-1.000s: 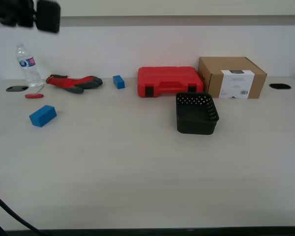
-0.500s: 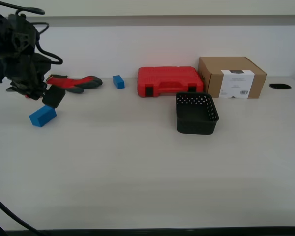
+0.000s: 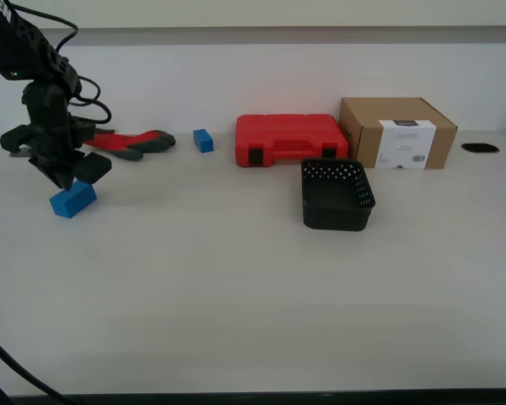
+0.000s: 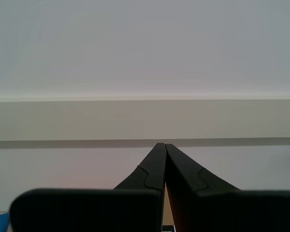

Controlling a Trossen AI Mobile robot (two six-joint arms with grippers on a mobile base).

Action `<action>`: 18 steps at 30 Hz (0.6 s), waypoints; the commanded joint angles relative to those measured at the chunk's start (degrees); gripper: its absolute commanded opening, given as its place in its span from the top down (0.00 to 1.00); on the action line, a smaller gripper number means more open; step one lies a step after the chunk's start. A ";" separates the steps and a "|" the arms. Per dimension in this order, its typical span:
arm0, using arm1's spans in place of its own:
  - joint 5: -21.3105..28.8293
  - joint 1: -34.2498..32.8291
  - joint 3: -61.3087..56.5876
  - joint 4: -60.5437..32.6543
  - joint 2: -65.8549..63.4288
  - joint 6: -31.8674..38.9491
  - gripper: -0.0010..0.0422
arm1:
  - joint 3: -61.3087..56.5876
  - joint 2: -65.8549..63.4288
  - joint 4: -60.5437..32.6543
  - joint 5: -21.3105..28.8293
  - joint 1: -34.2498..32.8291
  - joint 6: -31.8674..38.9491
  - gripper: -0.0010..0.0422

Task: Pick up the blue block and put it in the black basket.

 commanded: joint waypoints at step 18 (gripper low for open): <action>0.00 0.02 0.11 0.15 0.02 0.00 0.98 | 16.13 19.91 -6.58 -0.02 0.44 0.13 0.65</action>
